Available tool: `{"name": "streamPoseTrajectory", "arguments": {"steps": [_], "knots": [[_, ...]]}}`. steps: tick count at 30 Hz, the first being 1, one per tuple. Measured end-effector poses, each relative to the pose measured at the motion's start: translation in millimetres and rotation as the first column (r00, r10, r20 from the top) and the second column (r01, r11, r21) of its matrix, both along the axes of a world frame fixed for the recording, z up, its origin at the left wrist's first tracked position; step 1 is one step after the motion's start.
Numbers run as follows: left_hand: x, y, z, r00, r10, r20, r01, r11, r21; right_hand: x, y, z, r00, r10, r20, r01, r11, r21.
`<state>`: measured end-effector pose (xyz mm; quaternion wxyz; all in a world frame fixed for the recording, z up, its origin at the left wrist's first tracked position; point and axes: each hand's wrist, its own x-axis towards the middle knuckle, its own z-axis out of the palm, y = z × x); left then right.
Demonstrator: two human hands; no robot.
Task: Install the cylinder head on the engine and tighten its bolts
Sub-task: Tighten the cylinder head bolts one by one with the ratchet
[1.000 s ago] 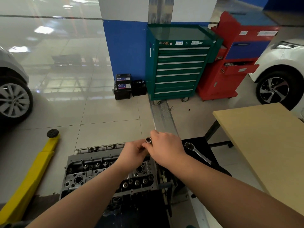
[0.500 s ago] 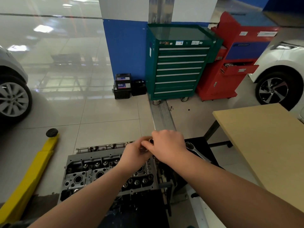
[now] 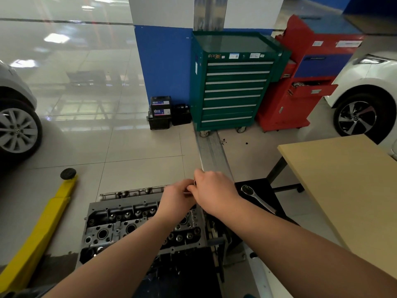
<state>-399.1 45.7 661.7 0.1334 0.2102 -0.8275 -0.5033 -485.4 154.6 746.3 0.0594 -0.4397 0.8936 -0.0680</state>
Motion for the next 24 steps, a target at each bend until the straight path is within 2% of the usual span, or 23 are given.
{"name": "streamPoseTrajectory", "arguments": {"steps": [3, 7, 9, 12, 14, 16, 20, 22, 24], "knots": [[-2.6, 2.8, 5.5, 1.000, -0.008, 0.027, 0.008, 1.000, 0.024, -1.1, -0.4, 2.9, 0.999, -0.018, -0.045, 0.019, 0.999, 0.030], [1.4, -9.6, 8.6, 0.987, -0.161, 0.007, 0.160, 0.985, 0.070, -2.4, 10.0, 4.6, 0.986, 0.161, 0.033, -0.162, 0.986, 0.043], [2.4, -14.3, 9.3, 0.974, -0.228, 0.014, 0.226, 0.971, 0.081, -1.1, 10.6, 3.4, 0.985, 0.167, 0.035, -0.169, 0.984, 0.062], [-0.9, -9.9, 9.4, 0.992, -0.124, 0.026, 0.123, 0.992, 0.028, 0.6, 4.0, 5.9, 1.000, -0.005, -0.006, 0.006, 0.996, 0.094], [-3.8, -5.7, 5.5, 0.998, -0.037, 0.045, 0.038, 0.999, -0.018, 2.7, 2.0, 7.0, 0.994, -0.056, -0.094, 0.069, 0.989, 0.133], [-4.5, -6.3, 1.1, 0.996, -0.047, 0.070, 0.049, 0.998, -0.033, 4.4, 4.9, 8.3, 0.989, -0.014, -0.149, 0.036, 0.990, 0.140], [-1.1, -16.7, -1.2, 0.983, -0.175, 0.057, 0.174, 0.984, 0.038, -1.2, 10.4, 11.6, 0.981, 0.177, -0.075, -0.168, 0.980, 0.107], [-0.1, -17.8, 0.9, 0.977, -0.209, 0.038, 0.207, 0.977, 0.049, 0.0, 8.1, 10.0, 0.988, 0.151, -0.043, -0.146, 0.983, 0.109], [-1.7, -13.0, 2.8, 0.985, -0.170, 0.016, 0.170, 0.985, -0.002, 4.1, 2.3, 6.0, 0.997, 0.062, -0.047, -0.058, 0.994, 0.092]]}}
